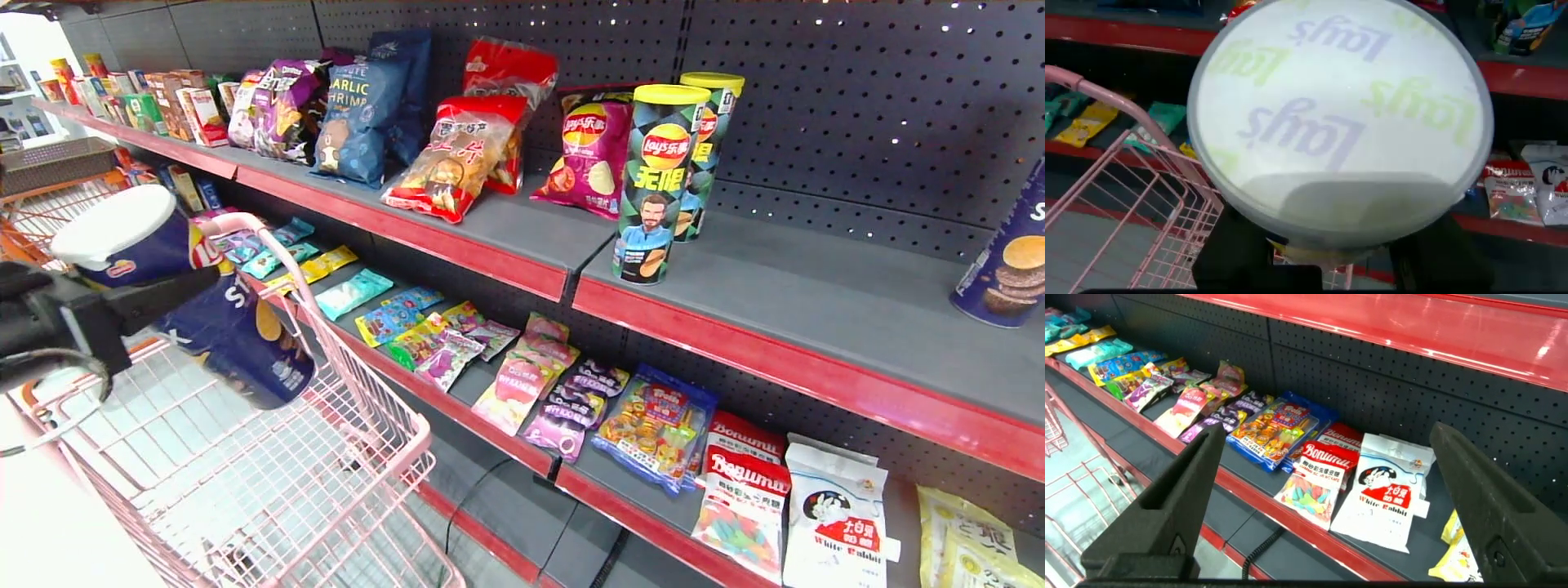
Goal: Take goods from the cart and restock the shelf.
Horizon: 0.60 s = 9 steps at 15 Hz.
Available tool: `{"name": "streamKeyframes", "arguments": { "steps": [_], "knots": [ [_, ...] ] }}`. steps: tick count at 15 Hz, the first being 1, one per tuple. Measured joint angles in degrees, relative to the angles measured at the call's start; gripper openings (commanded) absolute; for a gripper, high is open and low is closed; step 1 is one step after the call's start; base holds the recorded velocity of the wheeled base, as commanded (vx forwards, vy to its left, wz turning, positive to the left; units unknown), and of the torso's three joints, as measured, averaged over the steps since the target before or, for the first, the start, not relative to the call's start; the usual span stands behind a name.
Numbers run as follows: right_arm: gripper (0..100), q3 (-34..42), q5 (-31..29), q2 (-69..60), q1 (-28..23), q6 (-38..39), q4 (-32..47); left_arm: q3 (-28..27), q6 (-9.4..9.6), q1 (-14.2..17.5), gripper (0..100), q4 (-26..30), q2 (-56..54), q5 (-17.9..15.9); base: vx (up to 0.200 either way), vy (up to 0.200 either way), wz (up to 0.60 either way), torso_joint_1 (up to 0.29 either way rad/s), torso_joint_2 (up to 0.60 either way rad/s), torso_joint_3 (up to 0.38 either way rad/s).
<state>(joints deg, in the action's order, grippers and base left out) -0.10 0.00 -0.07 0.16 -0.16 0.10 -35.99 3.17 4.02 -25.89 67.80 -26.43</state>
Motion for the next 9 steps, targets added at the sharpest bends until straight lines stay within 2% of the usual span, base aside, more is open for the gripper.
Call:
{"name": "streamKeyframes", "arguments": {
  "steps": [2, 3, 4, 5, 7, 9],
  "knots": [
    [100, 0.0, 0.0, 0.0, 0.0, 0.0, 0.0, 2.6, 0.95, 0.0, 0, 3.6, -6.9, 1.5, 0.0, 0.0, 0.0, 0.0, 0.0, 0.0],
    [100, 0.0, 0.0, 0.0, 0.0, 0.0, 0.0, 3.5, 2.13, 0.0, 0, 5.9, -9.7, 5.1, 0.0, 0.0, 0.0, 0.0, 0.0, 0.0],
    [100, 0.0, 0.0, 0.0, 0.0, 0.0, 0.0, 4.4, 3.12, 0.0, 0, 7.6, -12.4, 10.6, 0.0, 0.0, 0.0, 0.041, -0.1, -0.09],
    [100, 0.0, 0.0, 0.0, 0.0, 0.0, 0.0, 4.8, 3.52, 0.0, 0, 8.2, -14.7, 14.7, 0.0, 0.0, 0.0, 0.129, -0.34, -0.203],
    [100, 0.0, 0.0, 0.0, 0.0, -0.1, 0.0, 5.4, 3.86, -0.1, 0, 8.7, -17.9, 15.3, 0.0, 0.0, 0.0, 0.18, -0.48, -0.278],
    [100, 0.0, 0.0, 0.0, 0.0, -0.1, 0.0, 5.9, 4.05, -0.3, 0, 8.7, -19.8, 14.3, 0.0, 0.0, 0.0, 0.21, -0.56, -0.334]
  ]
}}
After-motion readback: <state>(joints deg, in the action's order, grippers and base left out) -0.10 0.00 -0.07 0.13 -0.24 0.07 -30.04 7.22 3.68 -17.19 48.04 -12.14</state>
